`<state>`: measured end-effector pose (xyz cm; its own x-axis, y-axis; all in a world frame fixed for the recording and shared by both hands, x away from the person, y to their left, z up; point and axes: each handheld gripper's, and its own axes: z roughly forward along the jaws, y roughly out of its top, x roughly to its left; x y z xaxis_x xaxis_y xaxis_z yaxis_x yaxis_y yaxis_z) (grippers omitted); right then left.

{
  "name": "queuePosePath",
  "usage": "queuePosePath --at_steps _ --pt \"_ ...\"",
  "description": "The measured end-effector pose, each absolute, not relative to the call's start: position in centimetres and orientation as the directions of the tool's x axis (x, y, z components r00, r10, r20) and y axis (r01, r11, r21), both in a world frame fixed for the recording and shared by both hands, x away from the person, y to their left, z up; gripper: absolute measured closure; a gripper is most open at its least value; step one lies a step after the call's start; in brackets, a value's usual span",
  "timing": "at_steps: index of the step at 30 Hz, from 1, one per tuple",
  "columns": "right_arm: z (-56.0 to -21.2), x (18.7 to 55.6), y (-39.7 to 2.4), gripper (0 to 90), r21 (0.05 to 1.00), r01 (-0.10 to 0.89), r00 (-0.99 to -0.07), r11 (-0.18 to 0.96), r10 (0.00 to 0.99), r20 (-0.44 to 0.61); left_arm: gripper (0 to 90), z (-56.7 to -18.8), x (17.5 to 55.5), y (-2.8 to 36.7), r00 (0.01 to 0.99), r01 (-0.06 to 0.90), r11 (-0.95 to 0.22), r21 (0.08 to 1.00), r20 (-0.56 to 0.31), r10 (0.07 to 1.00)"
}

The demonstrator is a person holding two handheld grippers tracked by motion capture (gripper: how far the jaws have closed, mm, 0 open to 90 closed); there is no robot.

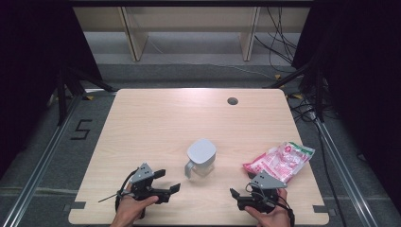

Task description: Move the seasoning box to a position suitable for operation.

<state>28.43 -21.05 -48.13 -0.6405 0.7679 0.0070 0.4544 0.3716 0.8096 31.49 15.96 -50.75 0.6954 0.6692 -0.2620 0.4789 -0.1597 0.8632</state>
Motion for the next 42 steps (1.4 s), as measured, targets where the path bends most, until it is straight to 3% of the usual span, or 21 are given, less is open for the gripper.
queuePosePath --at_steps 4,19,21,25,34,40,42 --pt "-48.2 28.2 -20.8 20.0 0.798 0.472 -0.621 0.375 0.784 -0.001 17.6 -50.7 31.5 15.9 0.702 0.466 -0.172 0.868 -0.244 0.670" --pt "-48.2 28.4 -21.0 16.4 0.807 0.464 -0.623 0.365 0.783 0.004 17.8 -50.2 32.1 14.9 0.708 0.434 -0.186 0.882 -0.206 0.676" --pt "-48.2 28.4 -21.0 16.4 0.808 0.466 -0.616 0.360 0.787 0.005 23.9 -50.0 32.2 14.4 0.726 0.420 -0.195 0.886 -0.199 0.658" --pt "-48.2 28.6 -21.1 16.4 0.815 0.452 -0.620 0.363 0.785 -0.006 25.1 -49.5 32.9 13.3 0.751 0.394 -0.221 0.892 -0.174 0.638" --pt "-48.2 28.5 -20.9 16.3 0.807 0.468 -0.616 0.360 0.788 0.006 44.0 -49.2 34.0 11.3 0.794 0.310 -0.282 0.908 -0.084 0.602" --pt "-48.3 28.6 -20.9 17.0 0.806 0.460 -0.627 0.373 0.779 -0.003 67.1 -49.3 34.6 10.6 0.798 0.272 -0.279 0.921 -0.055 0.600" --pt "-48.3 28.6 -20.8 17.3 0.803 0.467 -0.638 0.370 0.770 0.016 67.6 -49.3 34.8 10.6 0.802 0.279 -0.277 0.919 -0.065 0.593"
